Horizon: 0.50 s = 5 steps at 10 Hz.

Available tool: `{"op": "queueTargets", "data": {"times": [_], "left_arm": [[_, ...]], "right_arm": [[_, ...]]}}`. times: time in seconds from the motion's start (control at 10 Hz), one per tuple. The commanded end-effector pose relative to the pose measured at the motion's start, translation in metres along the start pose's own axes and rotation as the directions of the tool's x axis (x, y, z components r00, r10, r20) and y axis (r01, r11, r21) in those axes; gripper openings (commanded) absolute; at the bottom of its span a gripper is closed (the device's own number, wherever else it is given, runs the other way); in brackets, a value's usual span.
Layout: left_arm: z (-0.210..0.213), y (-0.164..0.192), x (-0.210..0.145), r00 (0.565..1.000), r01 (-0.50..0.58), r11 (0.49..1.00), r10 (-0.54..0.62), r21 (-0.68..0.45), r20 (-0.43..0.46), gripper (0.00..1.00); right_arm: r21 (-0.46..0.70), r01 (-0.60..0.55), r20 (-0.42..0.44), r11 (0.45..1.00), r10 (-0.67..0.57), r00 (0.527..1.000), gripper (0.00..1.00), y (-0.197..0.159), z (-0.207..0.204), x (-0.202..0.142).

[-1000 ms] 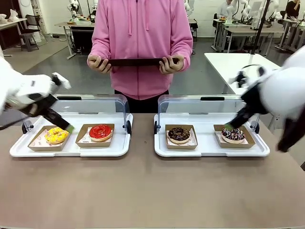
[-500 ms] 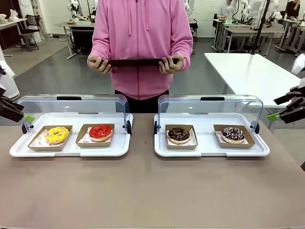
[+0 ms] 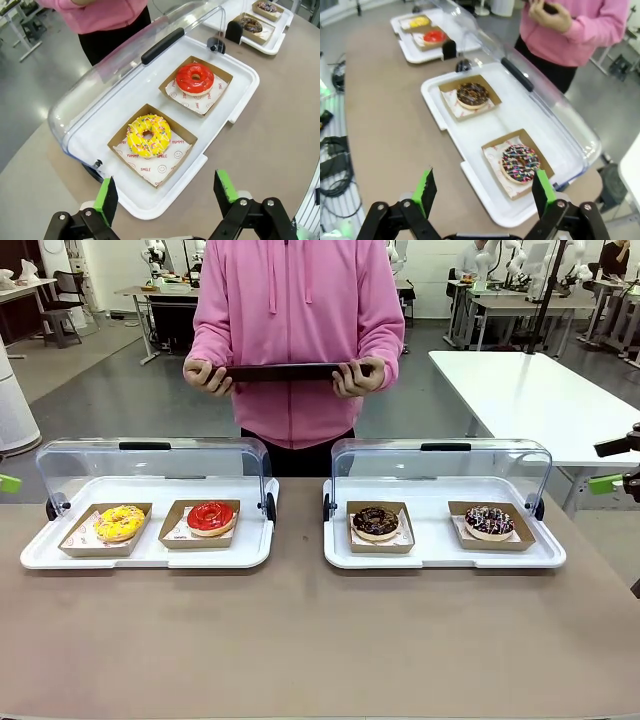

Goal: Provide the desired donut to the person.
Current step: Pick up and lift the Paper togo box containing the Donut pointed at by the person.

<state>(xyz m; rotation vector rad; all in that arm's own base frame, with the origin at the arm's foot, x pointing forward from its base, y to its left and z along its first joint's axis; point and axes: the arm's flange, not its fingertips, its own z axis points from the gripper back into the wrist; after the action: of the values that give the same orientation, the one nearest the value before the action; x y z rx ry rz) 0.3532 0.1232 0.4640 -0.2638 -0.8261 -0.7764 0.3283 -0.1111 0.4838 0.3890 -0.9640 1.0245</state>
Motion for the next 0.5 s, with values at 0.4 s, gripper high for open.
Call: {"op": "queueTargets", "data": {"times": [0.4], "left_arm": [[0.0129,-0.0916,-0.045,0.985,0.037,0.999,-0.042,0.034,0.165,1.0]], "right_arm": [[-0.004,-0.09,0.128,0.996,0.09,0.988,1.0,0.0403,-0.0066,-0.0065]]}}
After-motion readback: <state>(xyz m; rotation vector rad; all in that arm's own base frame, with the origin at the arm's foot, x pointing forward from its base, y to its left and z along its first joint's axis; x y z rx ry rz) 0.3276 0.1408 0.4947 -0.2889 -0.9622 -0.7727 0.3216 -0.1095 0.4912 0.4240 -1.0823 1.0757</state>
